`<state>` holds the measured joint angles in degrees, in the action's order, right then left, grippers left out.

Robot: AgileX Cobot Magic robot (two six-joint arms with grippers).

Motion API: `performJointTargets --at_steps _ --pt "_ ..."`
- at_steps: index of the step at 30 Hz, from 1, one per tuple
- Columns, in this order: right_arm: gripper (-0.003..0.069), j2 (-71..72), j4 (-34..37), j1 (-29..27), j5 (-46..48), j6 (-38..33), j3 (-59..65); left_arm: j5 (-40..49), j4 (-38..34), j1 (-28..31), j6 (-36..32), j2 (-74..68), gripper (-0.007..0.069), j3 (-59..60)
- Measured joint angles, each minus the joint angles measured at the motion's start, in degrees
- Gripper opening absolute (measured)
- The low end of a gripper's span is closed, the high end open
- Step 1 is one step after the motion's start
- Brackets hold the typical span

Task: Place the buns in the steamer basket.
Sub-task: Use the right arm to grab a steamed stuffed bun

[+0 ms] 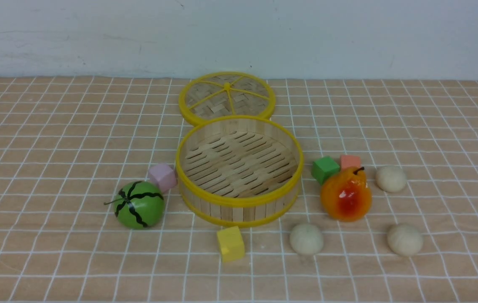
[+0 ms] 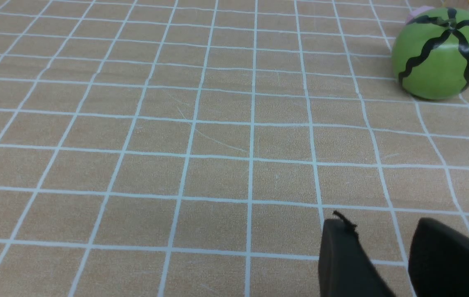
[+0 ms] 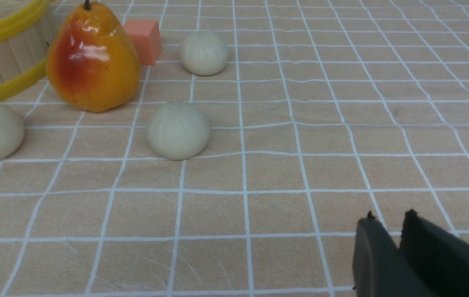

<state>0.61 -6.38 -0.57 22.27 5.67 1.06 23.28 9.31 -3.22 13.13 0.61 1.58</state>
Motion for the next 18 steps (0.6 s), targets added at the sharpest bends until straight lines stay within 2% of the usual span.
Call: performJointTargets --at_steps 10,13,18 --pt "0.0113 0.0 -0.88 0.0 -0.85 0.0 0.06 0.0 0.0 0.0 0.0 0.0 0.0238 0.0" --pt "0.0116 0.0 -1.23 0.0 -3.91 0.0 0.44 0.0 0.0 0.0 0.0 0.0 0.0238 0.0" --pt "0.0124 0.0 -1.51 0.0 -14.19 0.0 0.5 0.0 0.0 0.0 0.0 0.0 0.0238 0.0"
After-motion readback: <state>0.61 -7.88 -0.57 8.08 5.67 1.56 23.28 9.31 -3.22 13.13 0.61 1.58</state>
